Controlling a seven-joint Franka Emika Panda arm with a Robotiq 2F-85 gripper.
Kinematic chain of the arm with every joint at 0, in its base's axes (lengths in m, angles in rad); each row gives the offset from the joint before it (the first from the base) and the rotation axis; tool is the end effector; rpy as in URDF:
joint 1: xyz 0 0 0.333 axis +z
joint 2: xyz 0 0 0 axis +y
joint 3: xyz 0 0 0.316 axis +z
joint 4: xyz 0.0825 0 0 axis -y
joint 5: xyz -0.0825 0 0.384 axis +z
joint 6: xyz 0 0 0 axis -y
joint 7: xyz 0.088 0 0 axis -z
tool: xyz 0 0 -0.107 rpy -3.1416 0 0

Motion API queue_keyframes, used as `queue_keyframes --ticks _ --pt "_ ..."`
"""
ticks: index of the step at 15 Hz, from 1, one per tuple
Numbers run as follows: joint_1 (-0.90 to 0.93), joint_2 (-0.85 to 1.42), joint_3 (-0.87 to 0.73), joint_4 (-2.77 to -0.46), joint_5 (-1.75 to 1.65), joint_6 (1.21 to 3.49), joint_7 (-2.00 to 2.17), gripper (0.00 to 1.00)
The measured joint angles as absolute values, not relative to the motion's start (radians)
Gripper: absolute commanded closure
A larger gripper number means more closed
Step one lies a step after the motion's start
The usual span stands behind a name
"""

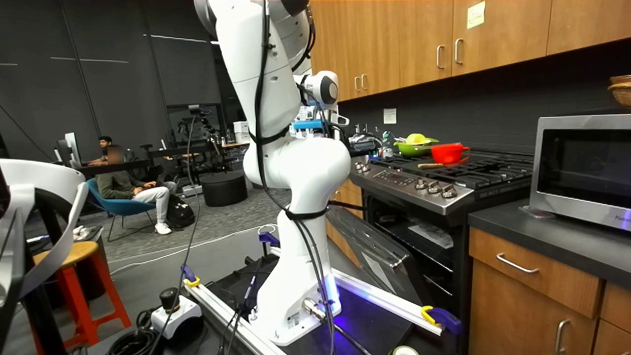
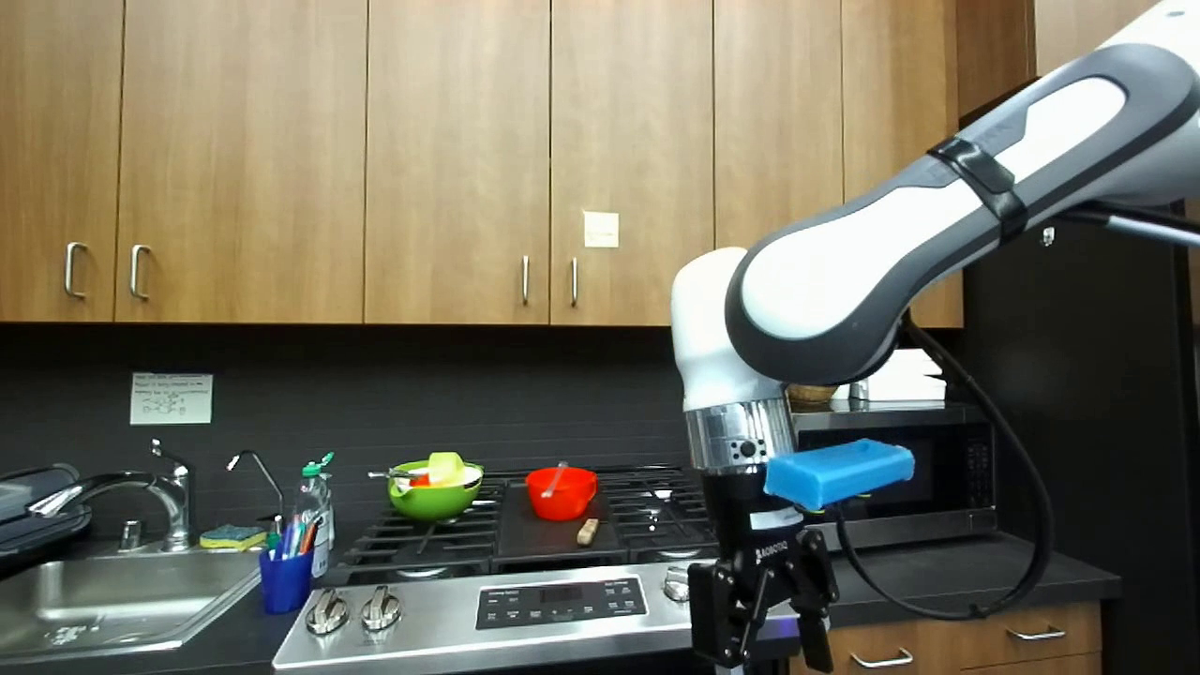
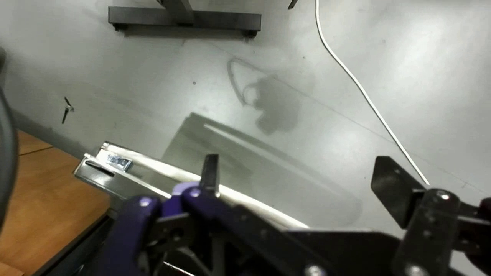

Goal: Close the oven door

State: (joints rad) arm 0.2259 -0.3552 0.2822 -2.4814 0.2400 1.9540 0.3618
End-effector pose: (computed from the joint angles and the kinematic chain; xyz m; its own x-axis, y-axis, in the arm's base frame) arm 0.3488 0.2119 0.3996 0.9778 0.0137 -0.2090 0.0068 -0.9994 -0.0335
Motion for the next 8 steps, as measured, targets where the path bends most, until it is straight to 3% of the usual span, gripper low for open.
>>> queue_keyframes --ticks 8 --pt "0.226 -0.231 0.285 -2.435 0.248 1.970 0.363 0.00"
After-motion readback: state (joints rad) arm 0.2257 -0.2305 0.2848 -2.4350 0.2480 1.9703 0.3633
